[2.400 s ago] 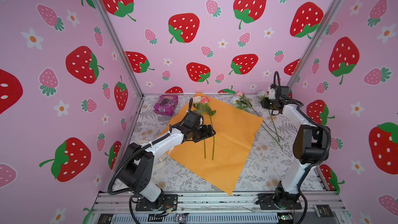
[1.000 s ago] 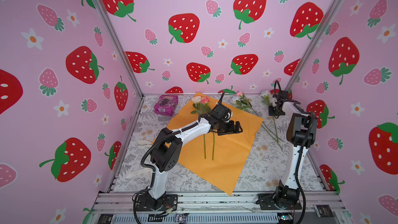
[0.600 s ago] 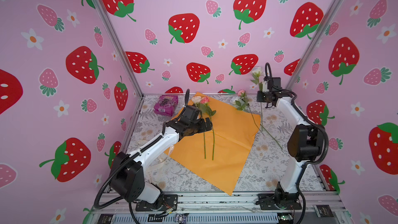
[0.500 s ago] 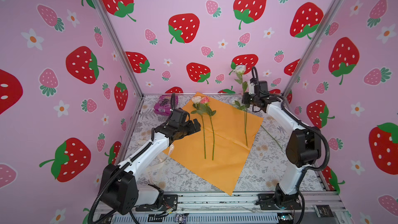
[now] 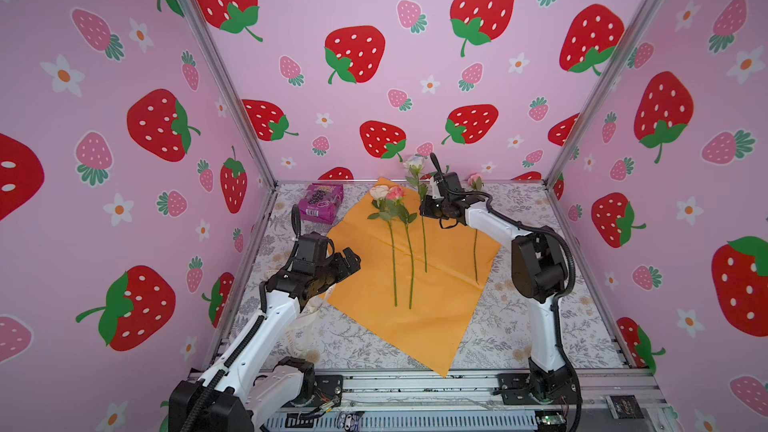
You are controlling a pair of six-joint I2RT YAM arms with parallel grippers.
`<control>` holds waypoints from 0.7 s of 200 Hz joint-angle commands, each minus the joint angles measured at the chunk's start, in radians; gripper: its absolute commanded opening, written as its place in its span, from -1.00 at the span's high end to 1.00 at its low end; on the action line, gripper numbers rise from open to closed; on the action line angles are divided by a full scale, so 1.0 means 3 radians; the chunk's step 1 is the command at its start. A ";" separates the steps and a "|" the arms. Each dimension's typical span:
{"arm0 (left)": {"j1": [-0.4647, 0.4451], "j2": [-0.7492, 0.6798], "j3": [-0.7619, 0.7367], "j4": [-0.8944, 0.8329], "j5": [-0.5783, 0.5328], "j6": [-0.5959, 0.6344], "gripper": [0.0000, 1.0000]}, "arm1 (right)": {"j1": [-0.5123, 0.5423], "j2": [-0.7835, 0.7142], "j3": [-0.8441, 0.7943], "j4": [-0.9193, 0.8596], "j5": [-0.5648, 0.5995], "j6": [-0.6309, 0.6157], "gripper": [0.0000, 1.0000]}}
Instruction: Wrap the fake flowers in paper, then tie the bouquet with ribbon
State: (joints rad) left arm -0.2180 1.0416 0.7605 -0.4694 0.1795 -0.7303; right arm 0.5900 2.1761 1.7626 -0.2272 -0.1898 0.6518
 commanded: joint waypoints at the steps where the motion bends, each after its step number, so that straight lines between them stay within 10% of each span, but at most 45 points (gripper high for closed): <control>1: 0.0028 -0.0024 0.0015 -0.0044 0.0077 0.0020 -0.99 | 0.0201 0.0166 0.0014 0.0058 -0.0099 0.0185 1.00; 43: 0.0072 -0.0031 0.0037 -0.0106 0.0103 0.0093 -0.98 | 0.0305 0.0247 -0.0210 0.0168 -0.0198 0.0338 0.89; 93: 0.0065 0.0130 0.0024 0.0228 0.0516 0.0067 -0.99 | 0.0251 -0.0014 -0.0264 0.0197 -0.0371 0.0124 0.20; 140: -0.0271 0.0580 0.0303 0.0403 0.0665 0.0114 -0.99 | -0.0431 -0.0671 -0.0862 -0.0014 0.0290 -0.0351 0.17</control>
State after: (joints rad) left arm -0.2409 1.1591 0.7742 -0.3973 0.3321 -0.7101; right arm 0.6018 2.0773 1.5654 -0.1871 -0.2382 0.6384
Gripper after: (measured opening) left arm 0.993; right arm 0.423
